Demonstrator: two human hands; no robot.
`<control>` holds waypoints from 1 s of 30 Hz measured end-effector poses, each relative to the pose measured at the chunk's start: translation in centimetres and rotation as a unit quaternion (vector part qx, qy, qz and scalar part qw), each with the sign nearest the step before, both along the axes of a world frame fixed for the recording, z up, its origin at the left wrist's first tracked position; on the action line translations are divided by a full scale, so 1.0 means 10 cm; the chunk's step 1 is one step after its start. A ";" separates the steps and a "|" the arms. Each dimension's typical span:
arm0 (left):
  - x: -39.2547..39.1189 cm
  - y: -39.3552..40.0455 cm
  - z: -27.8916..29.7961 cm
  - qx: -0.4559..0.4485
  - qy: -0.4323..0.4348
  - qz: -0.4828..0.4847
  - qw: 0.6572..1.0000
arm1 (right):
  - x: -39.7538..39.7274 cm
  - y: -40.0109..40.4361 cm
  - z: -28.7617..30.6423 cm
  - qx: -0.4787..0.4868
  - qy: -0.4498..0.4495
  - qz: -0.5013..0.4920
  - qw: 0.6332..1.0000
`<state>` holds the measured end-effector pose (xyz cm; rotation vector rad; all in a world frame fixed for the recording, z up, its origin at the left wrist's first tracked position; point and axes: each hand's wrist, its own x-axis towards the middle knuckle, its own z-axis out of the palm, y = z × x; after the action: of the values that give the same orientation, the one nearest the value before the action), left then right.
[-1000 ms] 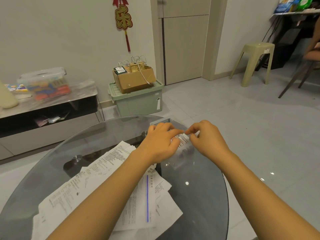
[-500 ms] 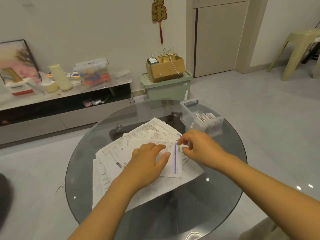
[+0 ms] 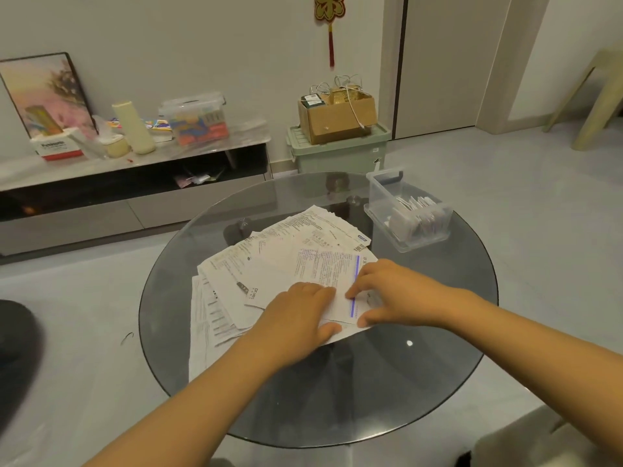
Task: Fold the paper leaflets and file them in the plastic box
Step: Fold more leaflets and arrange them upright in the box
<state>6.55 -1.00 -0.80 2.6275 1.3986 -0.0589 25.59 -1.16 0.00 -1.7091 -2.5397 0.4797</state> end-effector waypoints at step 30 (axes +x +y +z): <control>-0.22 -0.13 -0.05 -0.026 -0.266 0.117 0.956 | -0.24 -0.10 0.11 0.022 0.170 0.023 0.985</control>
<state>4.40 -2.32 -1.30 2.1741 1.4546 0.5859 23.23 -2.20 1.15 -1.4145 -2.3302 0.6495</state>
